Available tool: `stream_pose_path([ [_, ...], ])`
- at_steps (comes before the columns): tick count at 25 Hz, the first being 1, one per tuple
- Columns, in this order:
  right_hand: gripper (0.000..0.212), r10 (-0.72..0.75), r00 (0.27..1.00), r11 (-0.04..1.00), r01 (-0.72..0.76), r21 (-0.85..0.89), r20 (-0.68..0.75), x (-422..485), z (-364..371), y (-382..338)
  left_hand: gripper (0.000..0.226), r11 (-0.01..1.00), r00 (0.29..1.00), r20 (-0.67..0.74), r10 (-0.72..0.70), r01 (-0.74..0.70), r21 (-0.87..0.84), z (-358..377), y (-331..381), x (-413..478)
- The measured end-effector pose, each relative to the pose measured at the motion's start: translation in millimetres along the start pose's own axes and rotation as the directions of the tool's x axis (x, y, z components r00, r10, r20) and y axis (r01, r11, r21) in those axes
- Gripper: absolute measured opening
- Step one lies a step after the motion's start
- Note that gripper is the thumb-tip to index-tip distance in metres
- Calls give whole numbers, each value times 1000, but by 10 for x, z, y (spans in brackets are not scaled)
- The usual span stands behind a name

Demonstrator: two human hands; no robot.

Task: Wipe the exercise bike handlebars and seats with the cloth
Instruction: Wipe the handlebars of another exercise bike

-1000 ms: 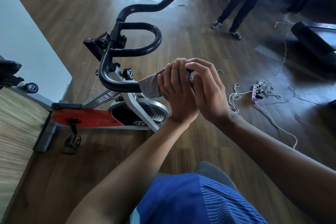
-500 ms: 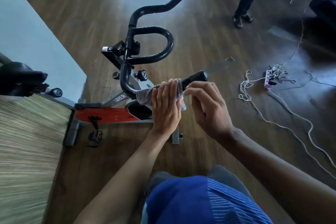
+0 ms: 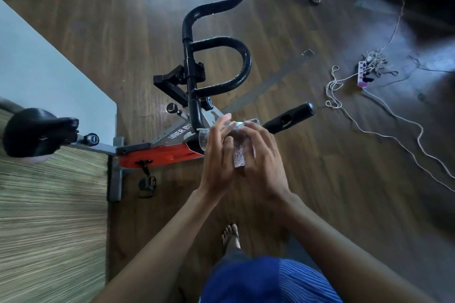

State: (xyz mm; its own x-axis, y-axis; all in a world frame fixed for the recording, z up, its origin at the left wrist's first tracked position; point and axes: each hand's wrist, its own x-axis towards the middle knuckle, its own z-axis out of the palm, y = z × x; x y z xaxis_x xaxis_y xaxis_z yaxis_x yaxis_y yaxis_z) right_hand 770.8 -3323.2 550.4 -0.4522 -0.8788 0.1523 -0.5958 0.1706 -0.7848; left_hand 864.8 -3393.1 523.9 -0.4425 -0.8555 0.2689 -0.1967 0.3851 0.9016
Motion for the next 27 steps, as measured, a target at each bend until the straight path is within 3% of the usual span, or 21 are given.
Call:
stream_pose_path([
  [2,44,16,998,984,-4,-176,67,50,205,-52,32,995,995,-84,-61,54,-84,-177,30,90],
  [5,66,29,994,903,19,-429,105,101,469,-24,30,986,974,-212,-74,103,128,-397,-191,243],
  [7,68,12,998,860,23,-510,64,144,570,2,36,955,959,-160,-232,256,149,-483,-294,337],
  [9,61,-42,998,854,57,-517,40,169,572,44,41,935,948,-91,-306,317,161,-513,-335,371],
  [13,49,-234,965,881,263,-392,121,172,413,230,40,934,947,-105,-303,317,164,-523,-300,381],
  [17,41,-326,944,928,331,-173,60,316,231,142,37,936,930,-171,-326,343,75,-512,-241,423],
  [20,44,-389,915,918,395,-42,107,587,67,-100,32,930,898,-270,-347,366,23,-519,-105,519],
  [24,44,-475,851,879,450,155,225,1085,-64,-281,32,894,776,-490,-399,448,-18,-513,112,691],
  [27,37,-584,755,808,504,305,299,1435,-174,-300,32,885,629,-692,-354,466,-30,-427,255,750],
])
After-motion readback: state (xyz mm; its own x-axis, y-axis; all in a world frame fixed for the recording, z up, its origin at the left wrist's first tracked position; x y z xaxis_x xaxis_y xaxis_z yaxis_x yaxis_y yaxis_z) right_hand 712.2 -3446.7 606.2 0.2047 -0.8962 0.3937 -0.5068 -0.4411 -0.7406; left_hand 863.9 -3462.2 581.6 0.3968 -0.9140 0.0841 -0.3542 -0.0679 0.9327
